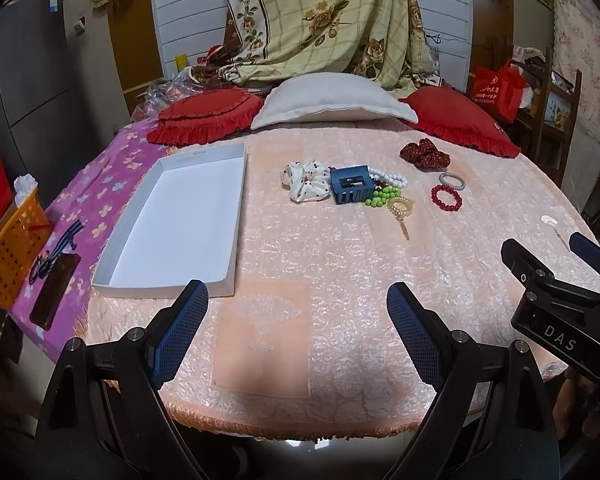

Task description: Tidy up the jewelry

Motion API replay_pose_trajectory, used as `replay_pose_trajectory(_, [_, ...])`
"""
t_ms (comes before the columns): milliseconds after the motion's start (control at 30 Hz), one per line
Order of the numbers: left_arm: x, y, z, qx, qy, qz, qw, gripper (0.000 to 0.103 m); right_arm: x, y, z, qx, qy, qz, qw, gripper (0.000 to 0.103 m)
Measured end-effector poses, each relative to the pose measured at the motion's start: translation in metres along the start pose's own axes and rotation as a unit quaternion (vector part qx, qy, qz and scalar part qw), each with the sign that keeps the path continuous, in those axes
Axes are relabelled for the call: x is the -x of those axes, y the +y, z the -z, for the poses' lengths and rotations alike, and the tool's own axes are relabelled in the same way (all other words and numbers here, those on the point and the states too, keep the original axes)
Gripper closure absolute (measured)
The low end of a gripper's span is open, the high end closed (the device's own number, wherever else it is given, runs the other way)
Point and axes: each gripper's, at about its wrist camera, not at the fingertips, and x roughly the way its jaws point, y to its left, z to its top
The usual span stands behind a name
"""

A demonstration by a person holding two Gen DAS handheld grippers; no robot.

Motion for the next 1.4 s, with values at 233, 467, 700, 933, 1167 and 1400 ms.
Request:
replay_pose_trajectory(233, [-0.007,0.0,0.001,-0.002,0.008,-0.004,1.0,0.011,-0.008,0.001,0.004,0.001,0.015,-0.001,1.0,0.0])
replay_pose_trajectory(467, [-0.02,-0.001,0.005,-0.004,0.023,-0.002,0.9997,0.011,-0.022,0.001,0.011,-0.001,0.025,-0.002,1.0,0.0])
replay_pose_trajectory(700, [-0.038,0.001,0.005,-0.011,0.04,0.003,0.9992,0.011,-0.039,0.001,0.017,-0.006,0.031,-0.007,0.999,0.0])
replay_pose_trajectory(933, [-0.057,0.03,-0.01,0.003,0.029,0.0,0.9996,0.011,-0.063,-0.01,0.012,-0.014,0.041,-0.003,0.999,0.0])
replay_pose_trajectory(1167, [-0.08,0.044,-0.019,0.024,0.05,0.023,0.9982,0.011,-0.091,-0.033,0.001,-0.037,0.057,-0.019,0.997,0.006])
replay_pose_trajectory(1400, [-0.096,0.037,-0.033,0.01,0.041,0.037,0.9984,0.012,-0.123,-0.061,-0.011,-0.035,0.097,-0.028,0.994,0.034])
